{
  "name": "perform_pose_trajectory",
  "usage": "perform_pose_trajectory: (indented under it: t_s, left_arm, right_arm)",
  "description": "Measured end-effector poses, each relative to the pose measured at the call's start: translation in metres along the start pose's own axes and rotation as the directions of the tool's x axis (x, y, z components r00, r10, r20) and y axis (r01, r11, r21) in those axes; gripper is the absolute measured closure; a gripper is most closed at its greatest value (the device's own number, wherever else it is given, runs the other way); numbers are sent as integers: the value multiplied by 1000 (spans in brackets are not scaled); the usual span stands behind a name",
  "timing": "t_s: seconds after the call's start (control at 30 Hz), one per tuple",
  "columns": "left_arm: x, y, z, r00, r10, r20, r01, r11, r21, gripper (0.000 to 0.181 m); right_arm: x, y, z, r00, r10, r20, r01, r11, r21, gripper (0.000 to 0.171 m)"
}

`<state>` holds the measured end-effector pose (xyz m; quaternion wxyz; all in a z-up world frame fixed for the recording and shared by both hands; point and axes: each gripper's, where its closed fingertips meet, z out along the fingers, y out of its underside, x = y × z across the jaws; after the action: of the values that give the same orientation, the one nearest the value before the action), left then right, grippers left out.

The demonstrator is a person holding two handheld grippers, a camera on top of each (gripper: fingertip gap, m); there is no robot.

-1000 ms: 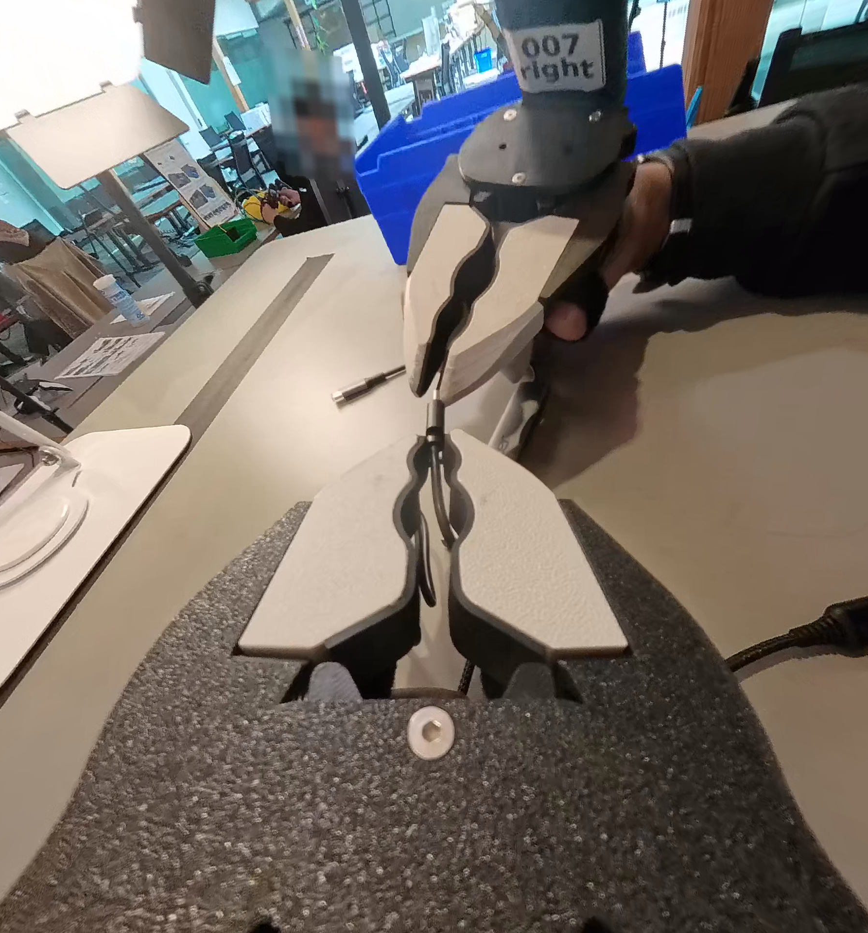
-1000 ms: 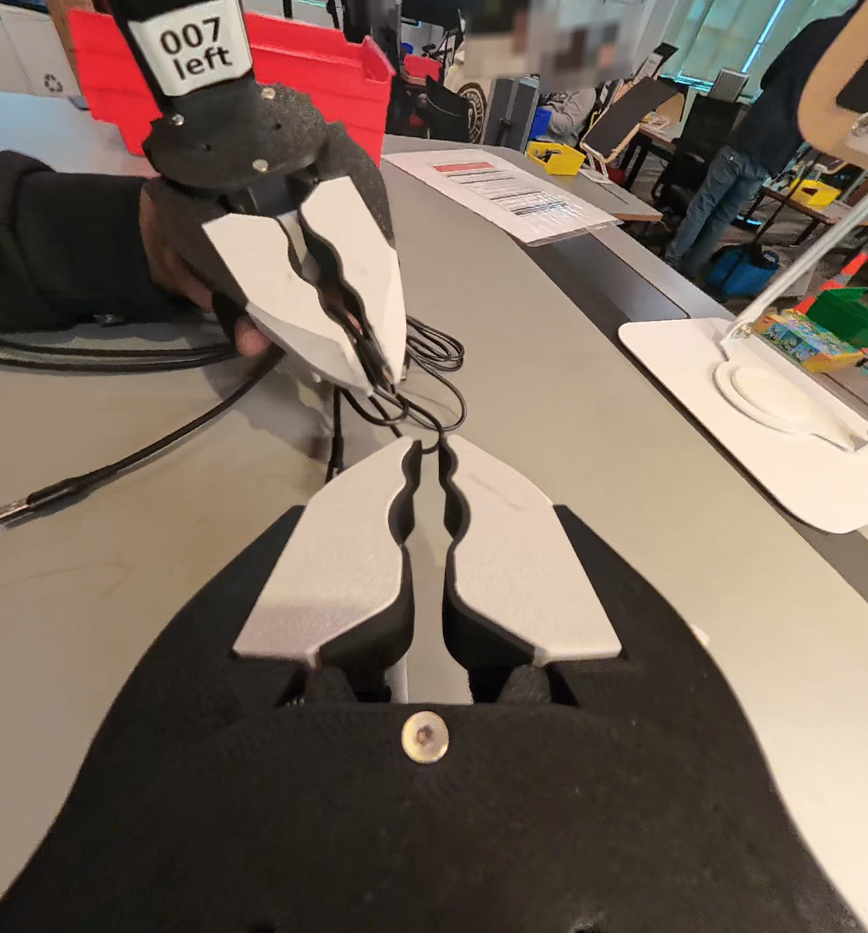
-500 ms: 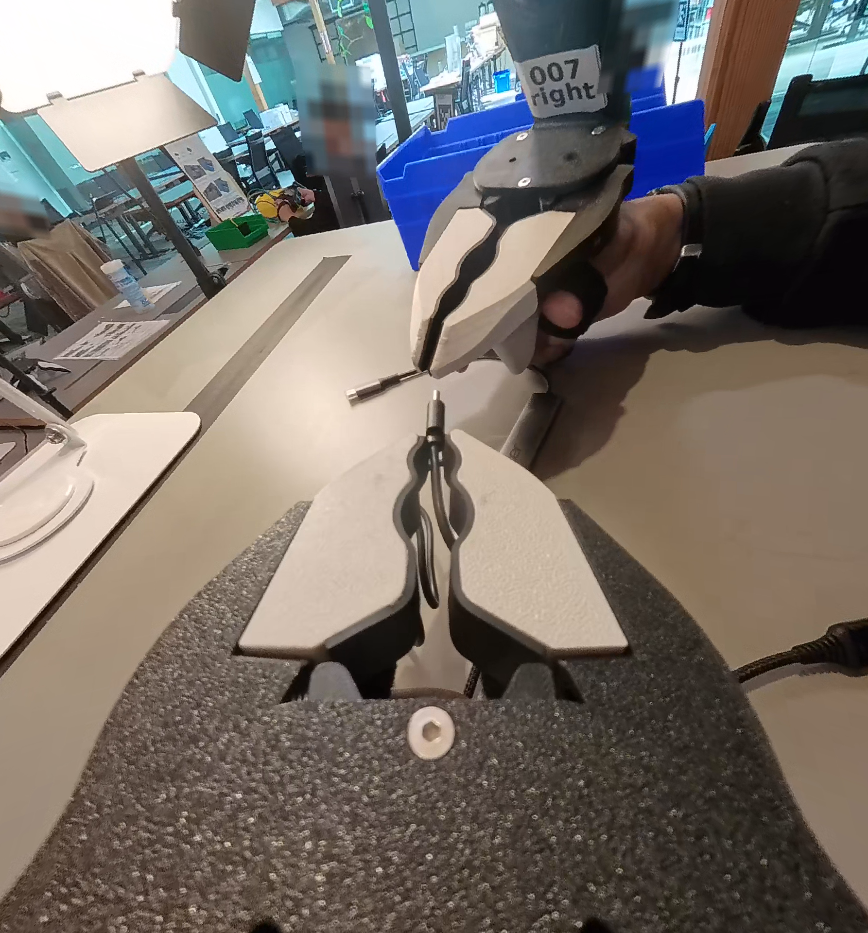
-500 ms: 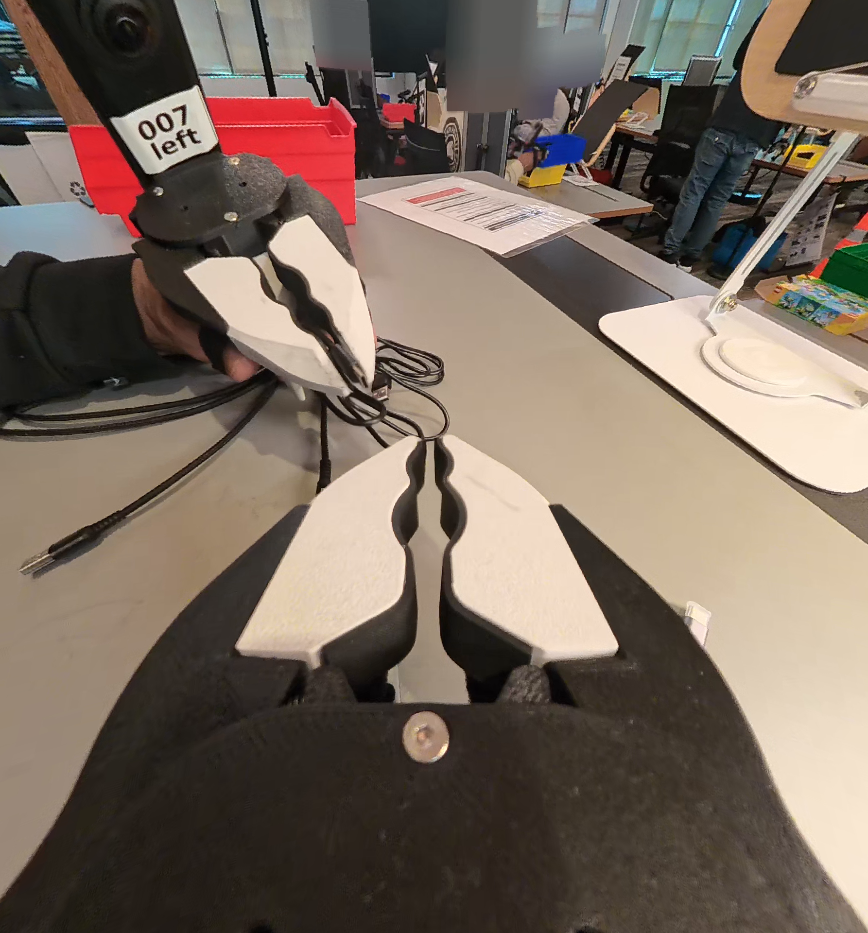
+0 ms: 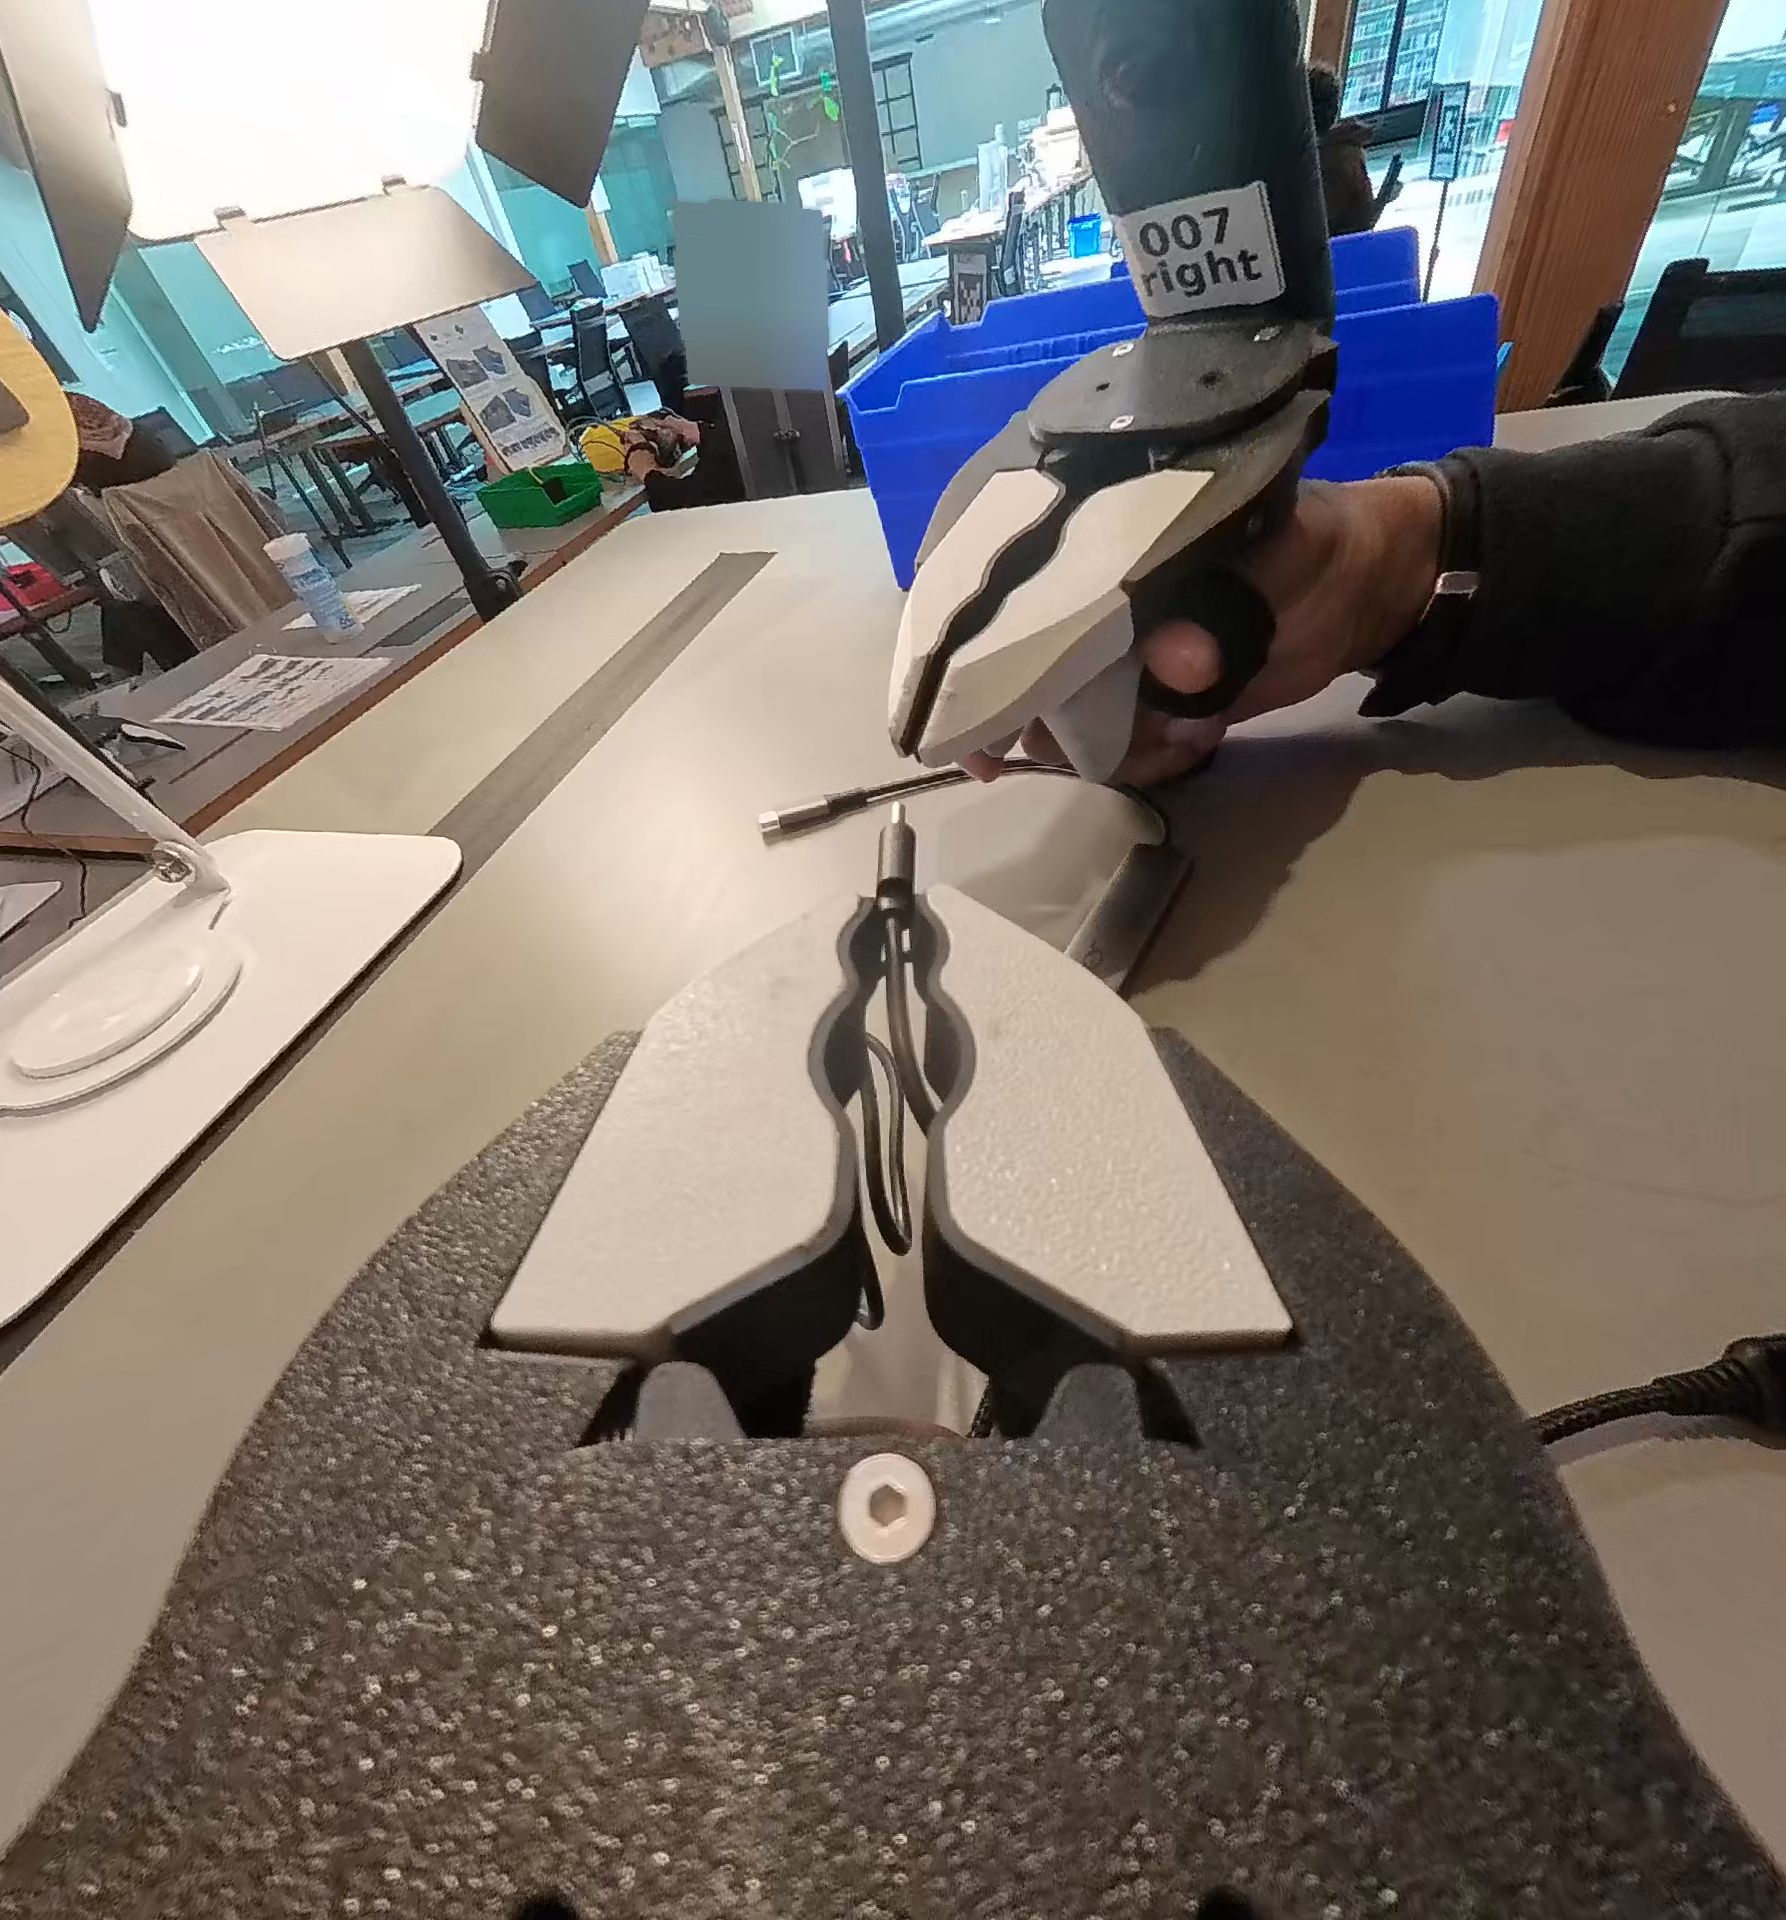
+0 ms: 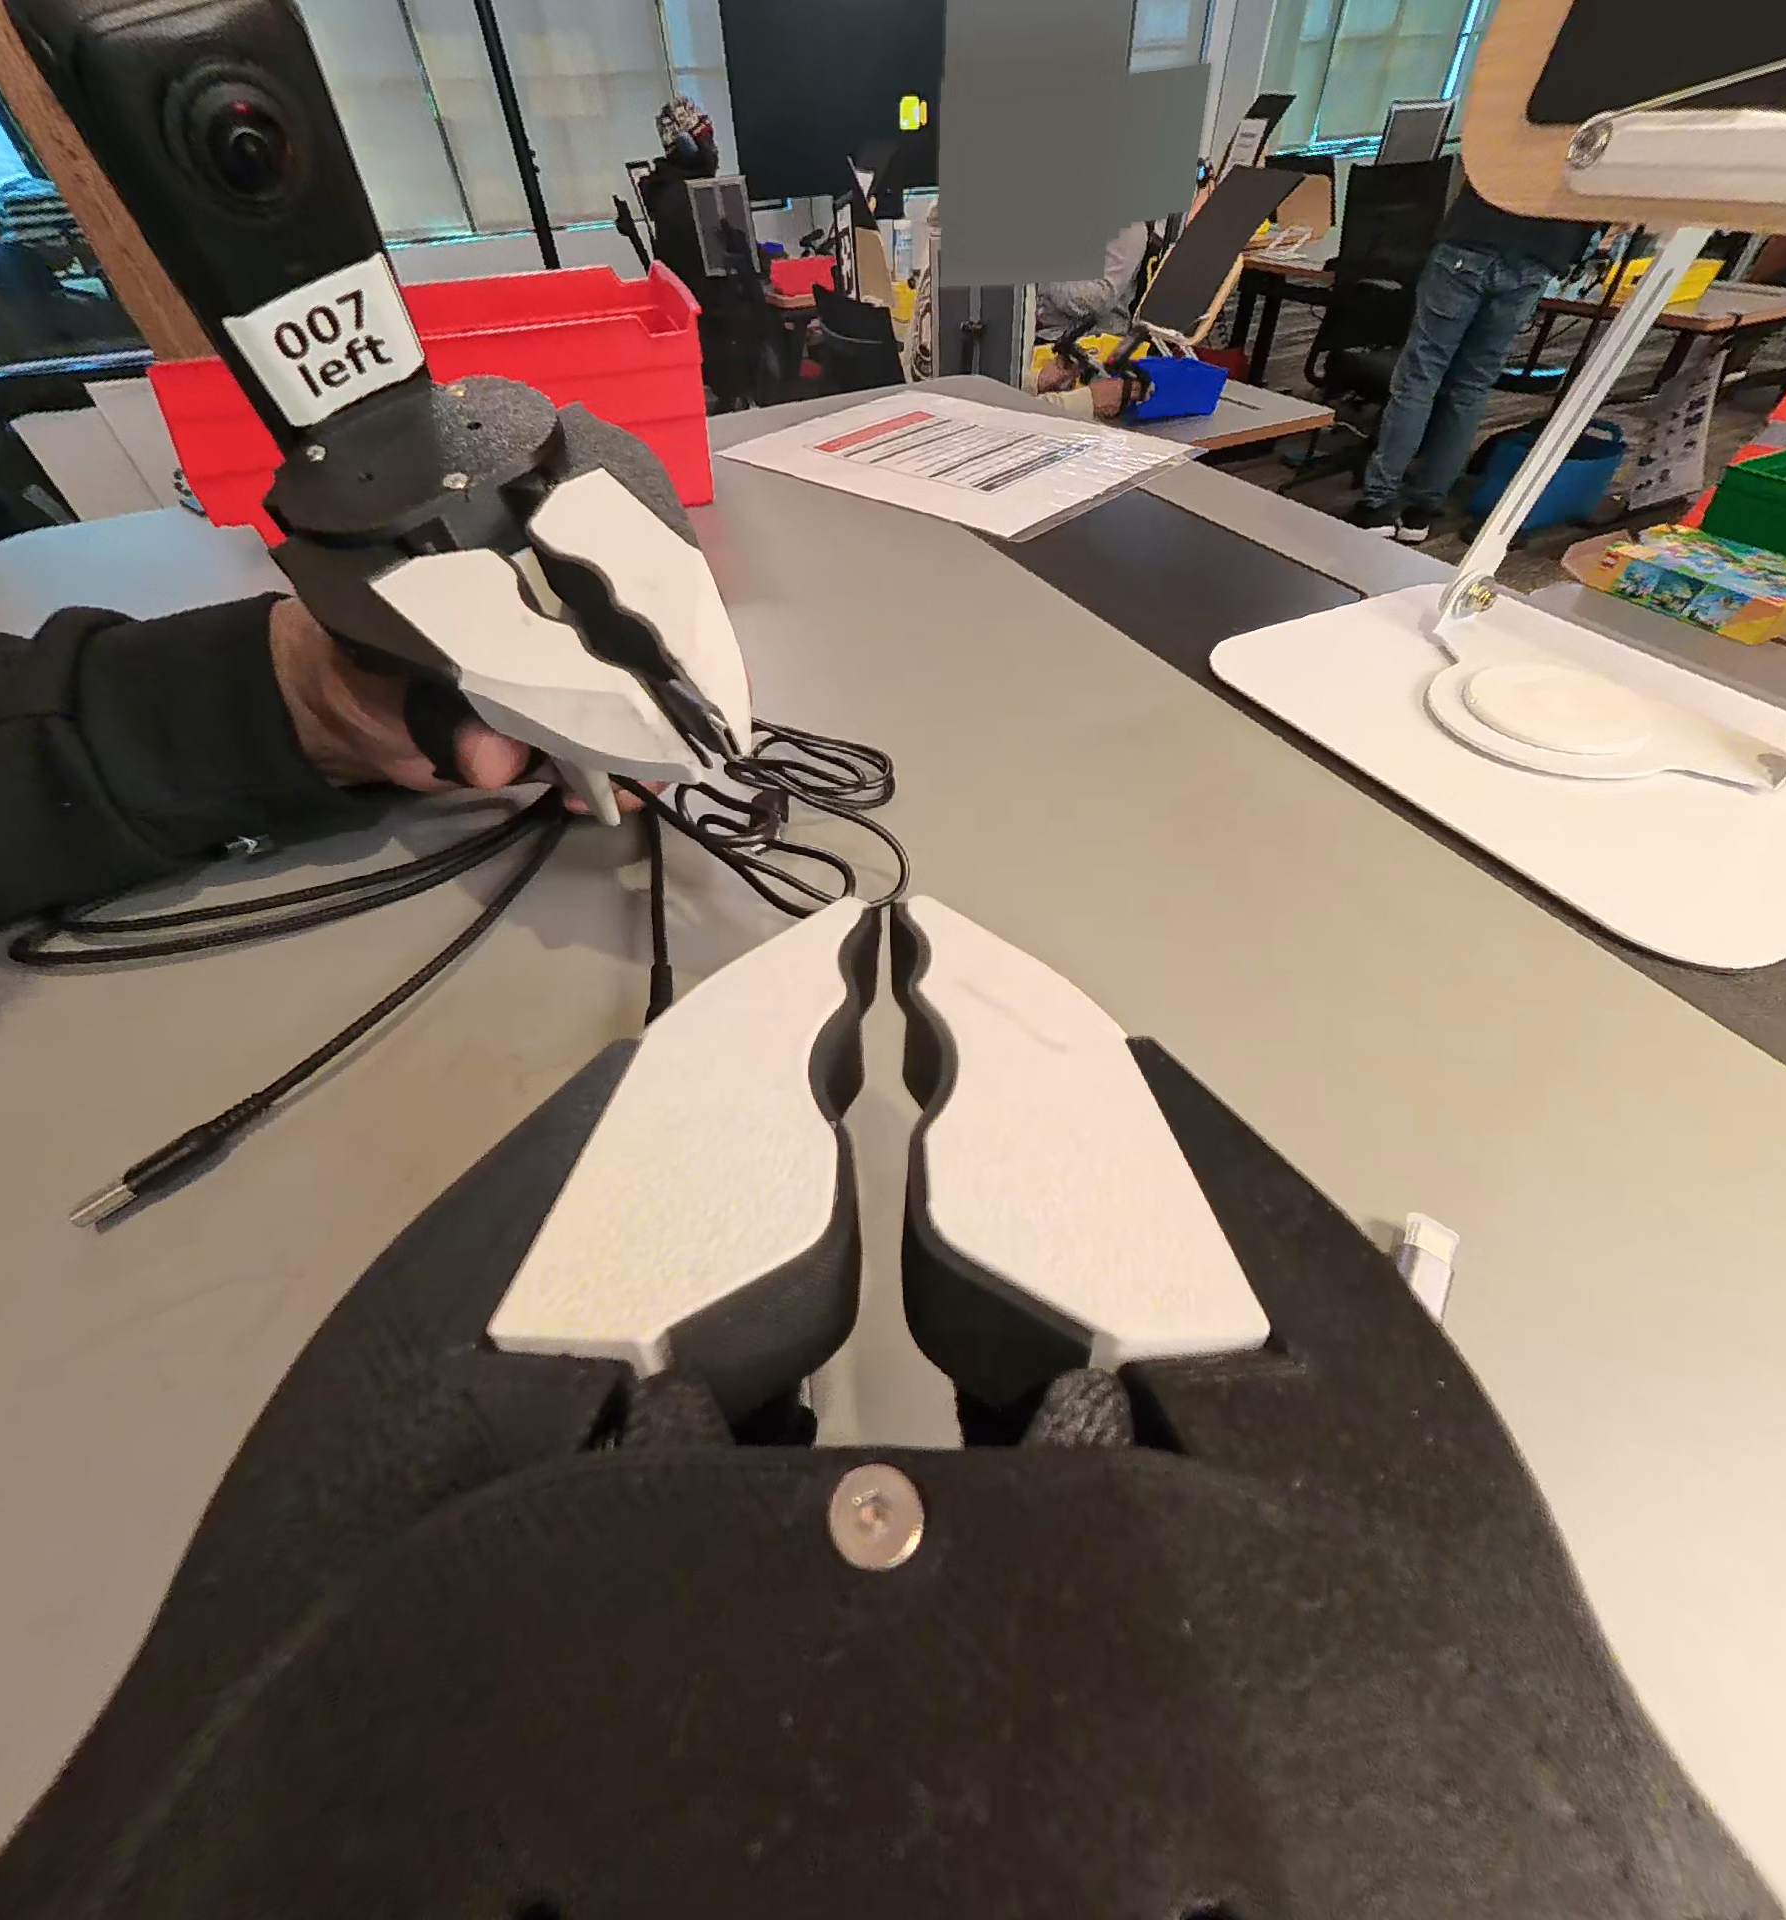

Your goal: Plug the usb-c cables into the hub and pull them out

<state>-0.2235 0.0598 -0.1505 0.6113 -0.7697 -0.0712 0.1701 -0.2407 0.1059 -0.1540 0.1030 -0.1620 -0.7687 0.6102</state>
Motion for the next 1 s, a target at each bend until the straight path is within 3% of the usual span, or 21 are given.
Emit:
perform_pose_trajectory:
  t_s: [1.0]
  left_arm:
    - [-1, 2, 2, 1000, 13, 18, -13, 1000, -16, 176]
  right_arm:
    - [1, 4, 3, 1000, 8, -1, -8, 999, -32, 169]
